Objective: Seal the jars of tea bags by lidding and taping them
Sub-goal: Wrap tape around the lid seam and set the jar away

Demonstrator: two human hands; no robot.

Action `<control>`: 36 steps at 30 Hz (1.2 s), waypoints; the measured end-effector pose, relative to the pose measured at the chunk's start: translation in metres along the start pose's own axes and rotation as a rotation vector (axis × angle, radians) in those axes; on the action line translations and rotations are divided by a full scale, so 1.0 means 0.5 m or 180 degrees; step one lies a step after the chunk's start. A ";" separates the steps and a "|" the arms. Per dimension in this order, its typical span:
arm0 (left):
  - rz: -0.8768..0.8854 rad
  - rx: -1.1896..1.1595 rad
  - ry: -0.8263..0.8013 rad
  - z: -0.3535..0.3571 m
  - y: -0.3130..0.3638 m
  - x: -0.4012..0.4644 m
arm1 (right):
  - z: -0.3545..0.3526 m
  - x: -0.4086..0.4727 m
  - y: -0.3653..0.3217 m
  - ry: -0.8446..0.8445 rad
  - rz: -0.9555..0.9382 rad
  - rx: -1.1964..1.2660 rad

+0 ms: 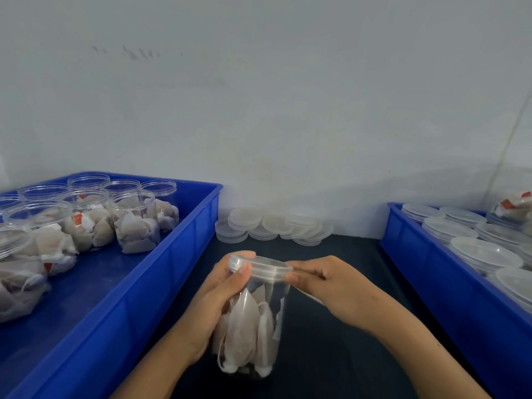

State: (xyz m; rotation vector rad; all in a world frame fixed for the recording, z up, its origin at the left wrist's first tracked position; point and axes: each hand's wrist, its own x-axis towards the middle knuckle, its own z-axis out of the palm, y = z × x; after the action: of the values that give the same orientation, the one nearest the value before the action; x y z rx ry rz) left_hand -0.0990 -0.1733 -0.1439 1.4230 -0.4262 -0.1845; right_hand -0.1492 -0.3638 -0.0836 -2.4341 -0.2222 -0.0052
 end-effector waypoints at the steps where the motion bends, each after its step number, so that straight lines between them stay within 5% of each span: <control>1: 0.0104 0.0128 0.0116 0.001 0.002 0.001 | 0.005 0.002 0.002 0.0065 0.0030 0.0055; 8: 0.0640 0.1045 0.0592 0.007 0.012 0.001 | 0.043 0.008 -0.015 -0.0009 -0.0002 -0.0083; 13: 0.0494 0.0856 0.0806 0.000 0.009 0.008 | 0.035 0.003 -0.014 -0.0054 -0.0020 -0.0212; 30: 0.0044 0.0213 0.0209 -0.002 0.014 0.002 | 0.011 -0.002 -0.009 -0.0080 -0.0062 -0.0122; 36: 0.0333 0.1092 0.0178 -0.007 0.054 -0.002 | 0.012 -0.002 -0.012 0.0144 -0.0060 -0.0203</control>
State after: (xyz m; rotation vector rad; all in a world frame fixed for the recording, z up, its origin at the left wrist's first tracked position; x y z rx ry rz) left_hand -0.1019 -0.1659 -0.1180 1.7326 -0.5017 0.0153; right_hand -0.1517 -0.3558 -0.0844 -2.4924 -0.2281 -0.0766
